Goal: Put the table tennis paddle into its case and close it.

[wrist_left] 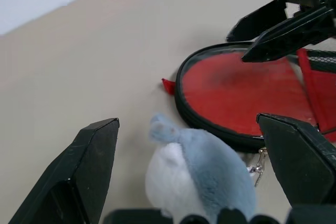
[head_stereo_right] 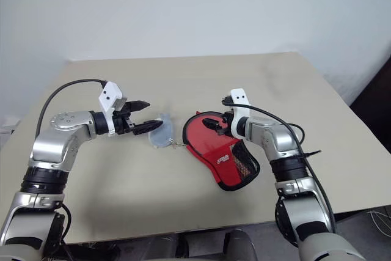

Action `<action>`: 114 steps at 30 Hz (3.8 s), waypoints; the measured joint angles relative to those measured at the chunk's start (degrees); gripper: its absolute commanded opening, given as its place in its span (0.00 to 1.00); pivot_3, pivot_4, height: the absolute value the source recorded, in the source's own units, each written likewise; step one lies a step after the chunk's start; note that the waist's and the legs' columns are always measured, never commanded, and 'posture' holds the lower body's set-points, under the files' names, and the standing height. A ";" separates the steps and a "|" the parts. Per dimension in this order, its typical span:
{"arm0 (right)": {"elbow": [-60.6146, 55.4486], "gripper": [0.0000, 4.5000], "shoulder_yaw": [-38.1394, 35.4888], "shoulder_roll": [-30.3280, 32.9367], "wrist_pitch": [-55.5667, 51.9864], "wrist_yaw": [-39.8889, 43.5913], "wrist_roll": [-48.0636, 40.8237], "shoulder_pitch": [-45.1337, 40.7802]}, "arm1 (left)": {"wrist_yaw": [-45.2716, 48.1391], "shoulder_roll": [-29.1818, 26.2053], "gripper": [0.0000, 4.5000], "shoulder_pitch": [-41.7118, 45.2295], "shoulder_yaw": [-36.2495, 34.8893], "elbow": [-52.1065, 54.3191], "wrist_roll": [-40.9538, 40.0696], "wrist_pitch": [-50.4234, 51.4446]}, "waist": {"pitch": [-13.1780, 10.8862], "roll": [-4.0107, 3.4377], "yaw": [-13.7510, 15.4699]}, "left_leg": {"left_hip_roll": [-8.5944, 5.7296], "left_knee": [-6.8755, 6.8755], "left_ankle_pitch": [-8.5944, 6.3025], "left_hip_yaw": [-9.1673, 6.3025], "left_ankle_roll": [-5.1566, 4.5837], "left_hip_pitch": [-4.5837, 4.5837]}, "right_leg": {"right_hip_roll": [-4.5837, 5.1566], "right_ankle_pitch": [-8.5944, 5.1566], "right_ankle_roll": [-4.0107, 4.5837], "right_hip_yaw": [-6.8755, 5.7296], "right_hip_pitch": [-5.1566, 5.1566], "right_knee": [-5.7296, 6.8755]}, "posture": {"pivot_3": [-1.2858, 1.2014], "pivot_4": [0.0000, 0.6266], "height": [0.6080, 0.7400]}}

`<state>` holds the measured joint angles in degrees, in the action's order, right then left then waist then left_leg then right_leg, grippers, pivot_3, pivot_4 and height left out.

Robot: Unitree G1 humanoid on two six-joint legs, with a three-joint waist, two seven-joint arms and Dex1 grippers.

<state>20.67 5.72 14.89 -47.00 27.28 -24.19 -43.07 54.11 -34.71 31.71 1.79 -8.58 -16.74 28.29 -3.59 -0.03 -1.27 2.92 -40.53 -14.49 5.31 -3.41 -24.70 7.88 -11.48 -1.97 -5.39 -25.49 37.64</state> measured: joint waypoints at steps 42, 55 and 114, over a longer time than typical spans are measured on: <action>13.38 0.02 4.02 -7.36 15.32 4.78 15.49 -0.57 | 4.62 -0.03 1.00 5.35 5.04 -17.39 7.00 -4.54 | 0.02 0.01 -0.70 | 0.03 0.01 0.09 0.00 0.40 0.03 | -0.02 0.10 0.16 -0.01 -0.03 0.11 | 0.52 0.00 0.61; 13.29 0.00 3.57 -7.47 14.83 4.55 15.84 -0.55 | 10.17 2.95 0.92 6.95 8.14 -19.84 6.76 4.31 | 0.02 0.01 -1.21 | 0.03 0.00 0.15 -0.05 0.35 0.04 | -0.02 0.12 0.18 -0.01 0.00 0.13 | 0.52 0.00 0.61; 9.00 0.00 3.58 -7.83 7.88 3.78 17.44 0.43 | -17.85 16.44 0.12 34.55 1.78 -65.73 16.21 -16.25 | 0.03 0.10 -1.41 | -0.02 0.12 0.61 -0.89 0.50 0.02 | 0.01 0.59 0.40 -0.42 0.02 0.06 | 0.52 0.00 0.61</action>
<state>29.67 9.30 7.06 -39.12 31.06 -6.75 -42.64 36.25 -18.28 66.27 3.58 -74.31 -0.53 12.05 -3.56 0.06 -2.67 2.90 -40.41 -13.87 4.41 -2.91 -24.69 7.89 -10.89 -1.57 -5.81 -25.47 37.71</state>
